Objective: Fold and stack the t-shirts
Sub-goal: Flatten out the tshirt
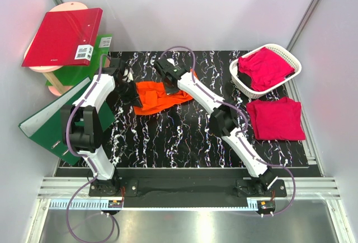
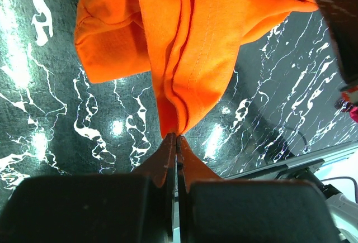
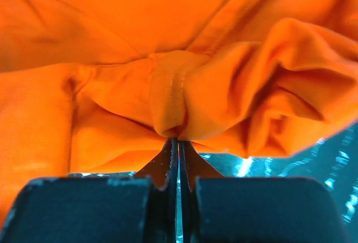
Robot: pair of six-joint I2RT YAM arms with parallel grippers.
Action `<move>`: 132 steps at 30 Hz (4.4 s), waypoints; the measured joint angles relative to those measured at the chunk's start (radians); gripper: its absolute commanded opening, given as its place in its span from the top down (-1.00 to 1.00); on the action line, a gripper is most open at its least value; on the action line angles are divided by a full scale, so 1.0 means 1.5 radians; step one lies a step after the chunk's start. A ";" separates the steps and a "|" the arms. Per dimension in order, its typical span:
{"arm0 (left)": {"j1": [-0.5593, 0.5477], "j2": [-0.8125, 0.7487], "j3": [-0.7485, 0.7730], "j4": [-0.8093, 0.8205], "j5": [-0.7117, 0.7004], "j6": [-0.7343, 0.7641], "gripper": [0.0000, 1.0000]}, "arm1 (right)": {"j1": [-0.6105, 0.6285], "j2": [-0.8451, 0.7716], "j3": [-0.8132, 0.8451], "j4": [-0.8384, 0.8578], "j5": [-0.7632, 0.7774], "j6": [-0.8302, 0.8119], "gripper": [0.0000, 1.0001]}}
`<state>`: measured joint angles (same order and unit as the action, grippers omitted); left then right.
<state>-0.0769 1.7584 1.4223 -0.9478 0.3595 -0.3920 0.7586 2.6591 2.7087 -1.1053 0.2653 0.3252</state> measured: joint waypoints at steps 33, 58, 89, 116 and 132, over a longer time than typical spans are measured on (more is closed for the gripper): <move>0.026 -0.273 0.134 0.053 -0.165 -0.089 1.00 | -0.042 -0.774 -0.528 0.176 0.408 -0.132 1.00; 0.026 -0.408 0.088 -0.073 -0.192 -0.053 1.00 | -0.205 -0.593 -0.576 0.169 0.065 -0.029 -0.89; 0.026 -0.464 0.046 -0.175 -0.304 -0.098 1.00 | -0.057 -0.059 -0.111 0.034 -0.357 -0.005 -0.80; 0.026 -0.451 0.007 -0.169 -0.258 -0.082 1.00 | -0.073 0.072 -0.043 0.240 -0.308 0.105 0.32; 0.026 -0.426 0.025 -0.141 -0.236 -0.083 1.00 | -0.090 0.025 -0.087 0.235 -0.294 0.079 1.00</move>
<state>-0.0372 1.1191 1.4601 -1.1599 0.0055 -0.5171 0.6235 2.6972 2.5782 -0.7532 -0.1761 0.4435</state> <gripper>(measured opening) 0.008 0.010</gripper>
